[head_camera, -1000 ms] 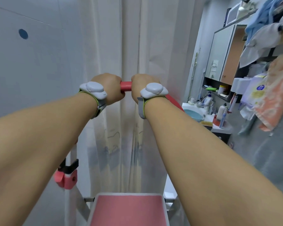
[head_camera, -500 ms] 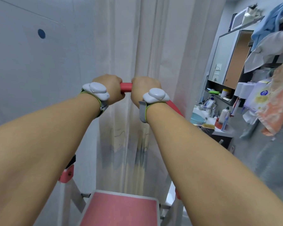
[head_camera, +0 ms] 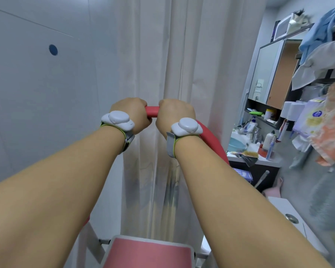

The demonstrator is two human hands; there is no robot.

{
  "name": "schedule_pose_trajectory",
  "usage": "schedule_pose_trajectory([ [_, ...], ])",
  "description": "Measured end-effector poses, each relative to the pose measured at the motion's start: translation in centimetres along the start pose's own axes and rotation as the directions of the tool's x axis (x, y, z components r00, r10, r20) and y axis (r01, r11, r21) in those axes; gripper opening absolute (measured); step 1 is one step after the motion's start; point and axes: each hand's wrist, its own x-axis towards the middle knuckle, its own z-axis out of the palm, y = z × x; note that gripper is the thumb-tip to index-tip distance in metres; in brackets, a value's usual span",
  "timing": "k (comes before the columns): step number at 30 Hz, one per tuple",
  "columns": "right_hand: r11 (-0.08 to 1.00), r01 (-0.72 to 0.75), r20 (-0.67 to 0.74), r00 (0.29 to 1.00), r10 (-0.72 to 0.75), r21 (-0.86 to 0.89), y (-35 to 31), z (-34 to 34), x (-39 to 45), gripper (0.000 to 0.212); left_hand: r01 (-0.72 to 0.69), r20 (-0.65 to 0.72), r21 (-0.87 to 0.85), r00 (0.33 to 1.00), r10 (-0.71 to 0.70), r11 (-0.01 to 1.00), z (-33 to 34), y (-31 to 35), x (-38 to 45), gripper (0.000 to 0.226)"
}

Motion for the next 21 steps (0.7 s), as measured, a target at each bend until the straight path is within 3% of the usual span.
schedule_pose_trajectory([
  [13, 1.0, -0.011, -0.067, 0.998, 0.011, 0.003, -0.2, 0.6, -0.1, 0.016, -0.008, -0.123, 0.025, 0.992, 0.011, 1.0, 0.5, -0.1, -0.6, 0.022],
  [21, 1.0, 0.016, -0.21, 0.978, -0.02, -0.022, 0.8, 1.6, -0.3, 0.016, -0.008, -0.155, 0.04, 0.988, 0.014, 0.999, 0.8, 0.4, -0.9, 0.017],
])
